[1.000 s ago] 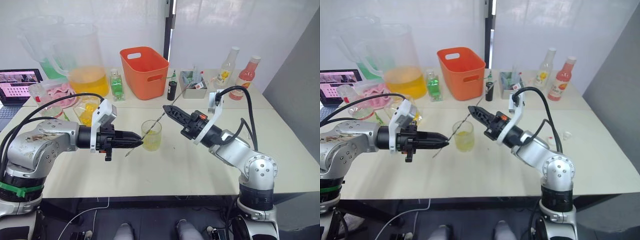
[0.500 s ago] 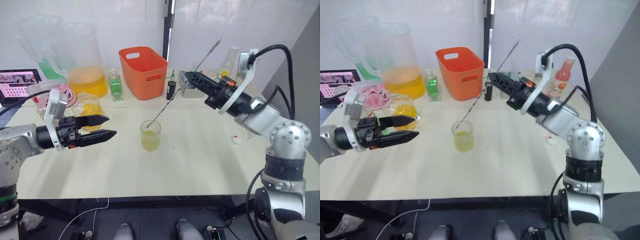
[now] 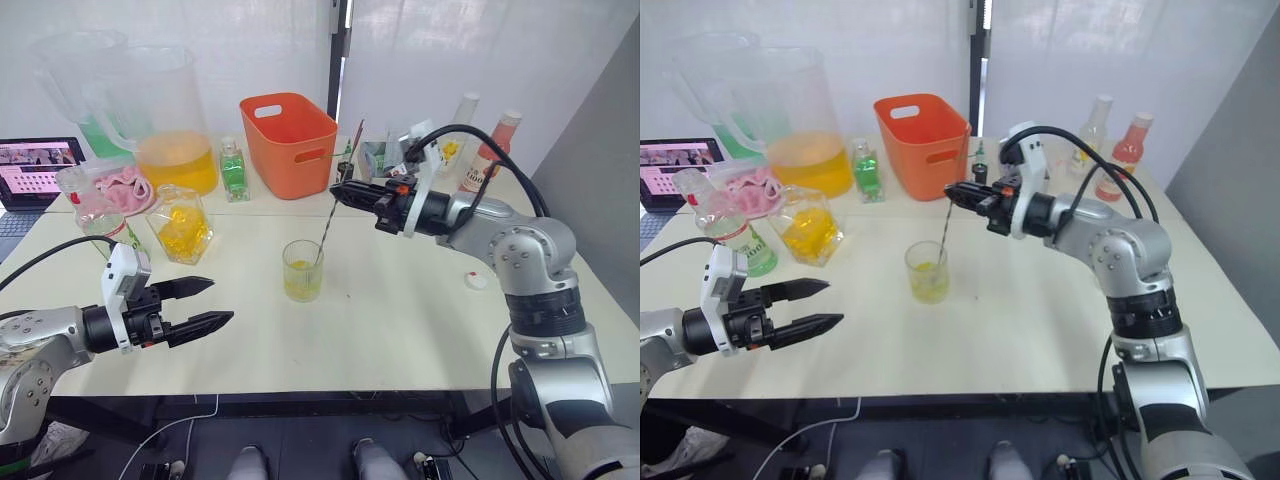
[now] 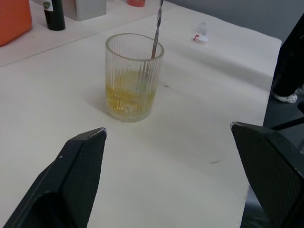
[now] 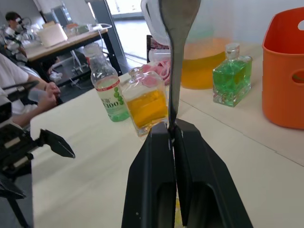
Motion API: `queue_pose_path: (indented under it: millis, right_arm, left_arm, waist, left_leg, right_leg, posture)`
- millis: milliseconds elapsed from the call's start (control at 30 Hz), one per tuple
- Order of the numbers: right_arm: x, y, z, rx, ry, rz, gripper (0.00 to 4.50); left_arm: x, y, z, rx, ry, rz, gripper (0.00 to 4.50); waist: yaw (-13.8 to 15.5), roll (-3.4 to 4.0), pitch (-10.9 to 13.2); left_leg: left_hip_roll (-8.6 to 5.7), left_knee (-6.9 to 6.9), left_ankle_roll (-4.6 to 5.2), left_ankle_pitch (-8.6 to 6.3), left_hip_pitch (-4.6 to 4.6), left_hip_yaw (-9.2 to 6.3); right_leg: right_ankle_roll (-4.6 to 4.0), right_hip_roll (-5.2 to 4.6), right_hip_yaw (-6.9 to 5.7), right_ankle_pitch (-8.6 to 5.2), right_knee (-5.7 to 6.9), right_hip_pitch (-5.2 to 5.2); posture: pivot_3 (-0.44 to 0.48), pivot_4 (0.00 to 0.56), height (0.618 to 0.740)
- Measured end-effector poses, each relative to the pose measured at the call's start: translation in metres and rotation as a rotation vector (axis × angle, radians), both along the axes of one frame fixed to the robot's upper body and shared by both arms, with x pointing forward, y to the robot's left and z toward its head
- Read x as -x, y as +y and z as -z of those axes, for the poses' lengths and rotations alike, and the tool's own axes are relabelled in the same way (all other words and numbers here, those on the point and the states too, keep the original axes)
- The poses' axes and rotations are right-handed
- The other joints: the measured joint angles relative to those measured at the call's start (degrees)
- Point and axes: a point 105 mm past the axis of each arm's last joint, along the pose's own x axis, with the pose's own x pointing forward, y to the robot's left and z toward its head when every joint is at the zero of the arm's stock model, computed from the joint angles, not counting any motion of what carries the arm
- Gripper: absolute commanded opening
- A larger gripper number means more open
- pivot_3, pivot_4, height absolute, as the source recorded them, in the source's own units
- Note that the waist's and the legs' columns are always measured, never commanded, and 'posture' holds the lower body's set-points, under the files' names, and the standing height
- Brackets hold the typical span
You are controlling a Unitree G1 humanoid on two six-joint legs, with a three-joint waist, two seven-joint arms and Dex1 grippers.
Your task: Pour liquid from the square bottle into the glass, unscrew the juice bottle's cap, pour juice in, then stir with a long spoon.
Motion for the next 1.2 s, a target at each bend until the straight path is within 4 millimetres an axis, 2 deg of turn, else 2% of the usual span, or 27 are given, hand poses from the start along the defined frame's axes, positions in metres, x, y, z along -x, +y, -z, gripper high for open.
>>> queue_pose_path:
  millis: [233, 467, 600, 767, 1033, 1200]
  right_arm:
    - [-0.006, 0.016, 0.011, 0.198, -0.122, -0.051, 0.00]
    - [-0.020, 0.033, 0.017, 0.221, -0.183, -0.062, 0.00]
    - [-0.017, 0.046, 0.018, 0.208, -0.193, -0.101, 0.00]
    - [-0.008, 0.046, 0.019, 0.223, -0.160, -0.146, 0.00]
    - [-0.005, 0.028, 0.018, 0.333, -0.197, -0.138, 0.00]
    - [-0.012, 0.044, 0.010, 0.329, -0.228, -0.110, 0.00]
  left_arm:
    - [-0.006, 0.007, -0.002, -0.070, -0.073, -0.055, 4.43]
    - [-0.010, 0.010, -0.002, -0.089, -0.103, -0.069, 4.43]
    - [-0.011, 0.008, 0.002, -0.097, -0.091, -0.061, 4.43]
    - [-0.012, 0.007, 0.005, -0.102, -0.081, -0.052, 4.43]
    - [-0.024, 0.008, 0.005, -0.138, -0.112, -0.044, 4.43]
    - [-0.029, 0.001, 0.003, -0.144, -0.136, -0.011, 4.43]
  waist:
    - [0.06, 0.01, 0.01]
    - [-0.01, 0.01, 0.01]
    - [0.01, 0.02, 0.01]
    - [0.06, 0.02, 0.01]
    - [0.04, 0.02, 0.01]
    - [-0.18, 0.03, 0.01]
  left_leg:
    - [0.00, -0.01, -0.01, 0.00, 0.00, 0.01]
    - [0.00, -0.02, -0.01, 0.00, 0.00, -0.02]
    - [0.01, -0.04, -0.01, 0.00, 0.00, -0.02]
    - [0.02, -0.04, -0.02, 0.00, 0.00, -0.02]
    - [0.02, -0.04, -0.02, 0.00, 0.00, -0.04]
    - [0.03, -0.11, -0.02, 0.00, 0.00, -0.03]
  right_leg:
    - [0.00, 0.00, -0.01, 0.00, -0.02, 0.00]
    - [-0.01, 0.00, -0.05, 0.01, 0.01, -0.01]
    - [-0.01, 0.00, -0.08, 0.01, 0.04, -0.01]
    - [-0.01, 0.00, -0.09, 0.01, 0.04, -0.01]
    - [-0.02, 0.01, -0.11, 0.00, 0.04, -0.02]
    - [-0.04, 0.02, -0.11, 0.01, 0.06, -0.07]
  posture:
    - [0.000, 0.150, 0.717]
    - [0.000, 0.150, 0.717]
    - [0.000, 0.150, 0.717]
    - [0.000, 0.150, 0.717]
    - [0.000, 0.150, 0.717]
    - [0.000, 0.150, 0.717]
